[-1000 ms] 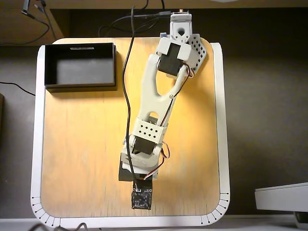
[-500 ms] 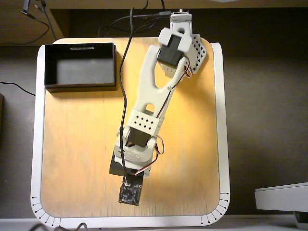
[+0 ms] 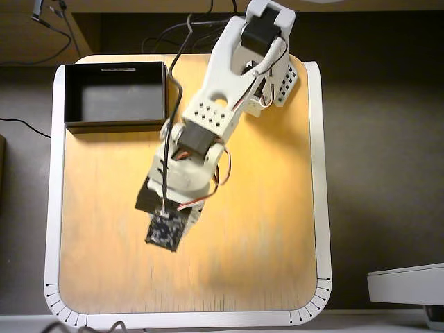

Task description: Grasp a lego block and put it in the bin.

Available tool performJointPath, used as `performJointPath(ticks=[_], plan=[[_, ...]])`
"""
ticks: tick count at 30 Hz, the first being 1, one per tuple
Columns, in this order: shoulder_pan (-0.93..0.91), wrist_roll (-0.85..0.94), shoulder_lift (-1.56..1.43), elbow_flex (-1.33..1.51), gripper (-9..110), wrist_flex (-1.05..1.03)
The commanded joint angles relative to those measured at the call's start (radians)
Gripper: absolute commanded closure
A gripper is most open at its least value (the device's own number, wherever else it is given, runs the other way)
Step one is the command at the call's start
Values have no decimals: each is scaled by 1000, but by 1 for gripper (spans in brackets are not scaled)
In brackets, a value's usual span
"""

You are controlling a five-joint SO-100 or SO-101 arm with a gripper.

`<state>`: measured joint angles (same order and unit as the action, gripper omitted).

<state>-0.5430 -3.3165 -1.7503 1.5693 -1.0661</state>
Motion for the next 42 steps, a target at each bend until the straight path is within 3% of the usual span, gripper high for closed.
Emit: performJointPath(ticks=[1, 16, 30, 42], plan=[[-83, 8, -190, -121, 101, -38], [-506, 54, -288, -120, 101, -103], [-867, -14, -126, -118, 101, -123], [-980, -129, -28, -84, 101, -121]])
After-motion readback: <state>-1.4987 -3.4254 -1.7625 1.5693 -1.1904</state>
